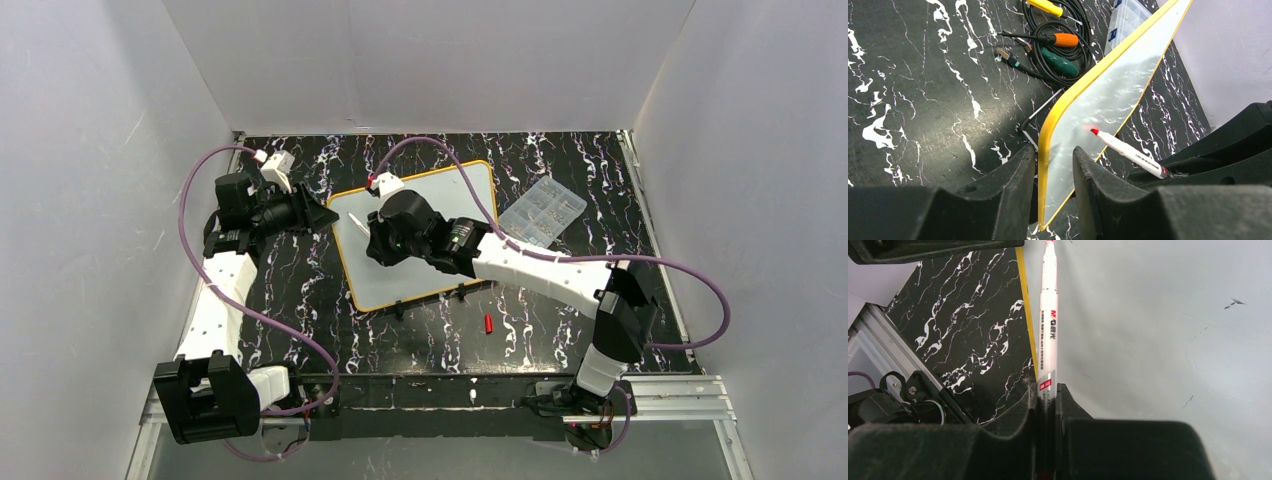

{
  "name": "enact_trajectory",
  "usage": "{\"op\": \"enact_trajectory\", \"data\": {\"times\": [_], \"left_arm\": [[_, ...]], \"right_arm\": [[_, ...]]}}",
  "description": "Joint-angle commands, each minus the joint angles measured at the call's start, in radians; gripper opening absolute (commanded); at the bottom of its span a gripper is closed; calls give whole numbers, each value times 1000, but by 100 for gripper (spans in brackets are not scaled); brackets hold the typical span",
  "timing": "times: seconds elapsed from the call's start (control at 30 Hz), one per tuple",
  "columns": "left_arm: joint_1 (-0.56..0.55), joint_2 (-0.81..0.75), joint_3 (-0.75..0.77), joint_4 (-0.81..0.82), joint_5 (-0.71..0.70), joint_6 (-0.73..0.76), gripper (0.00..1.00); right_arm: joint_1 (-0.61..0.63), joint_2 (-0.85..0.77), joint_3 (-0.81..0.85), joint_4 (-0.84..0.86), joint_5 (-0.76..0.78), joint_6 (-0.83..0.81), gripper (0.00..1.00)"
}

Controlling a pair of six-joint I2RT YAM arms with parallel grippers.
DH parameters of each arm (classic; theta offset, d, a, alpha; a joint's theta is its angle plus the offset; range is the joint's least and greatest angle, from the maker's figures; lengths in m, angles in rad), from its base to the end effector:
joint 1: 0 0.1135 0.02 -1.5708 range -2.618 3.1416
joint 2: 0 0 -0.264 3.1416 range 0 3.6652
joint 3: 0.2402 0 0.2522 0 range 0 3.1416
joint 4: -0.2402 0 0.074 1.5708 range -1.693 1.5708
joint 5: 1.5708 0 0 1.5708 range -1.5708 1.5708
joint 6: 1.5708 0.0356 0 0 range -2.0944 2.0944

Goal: Write a sentence on the whiteboard

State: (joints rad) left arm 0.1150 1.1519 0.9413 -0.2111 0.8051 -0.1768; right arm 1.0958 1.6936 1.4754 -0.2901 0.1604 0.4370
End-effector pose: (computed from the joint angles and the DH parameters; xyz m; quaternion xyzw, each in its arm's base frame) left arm 0.2560 0.0037 0.3218 0.0984 0.7951 -0.3442 0.4896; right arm 0.1879 0.3530 0.3279 -0.2396 0.8263 0.3005 0.4117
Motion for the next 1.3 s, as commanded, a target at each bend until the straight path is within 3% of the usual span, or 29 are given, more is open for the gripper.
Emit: {"op": "enact_trajectory", "data": {"times": [0.0, 0.6, 1.27], "left_arm": [[5, -32, 1, -15, 8, 22, 29], [4, -45, -13, -8, -1, 52, 5], [3, -57, -15, -7, -10, 55, 1]], "right_arm": [[7, 18, 73, 20, 2, -18, 1], [7, 89, 161, -43, 51, 2, 1], [17, 78, 66, -96, -25, 26, 1]]}}
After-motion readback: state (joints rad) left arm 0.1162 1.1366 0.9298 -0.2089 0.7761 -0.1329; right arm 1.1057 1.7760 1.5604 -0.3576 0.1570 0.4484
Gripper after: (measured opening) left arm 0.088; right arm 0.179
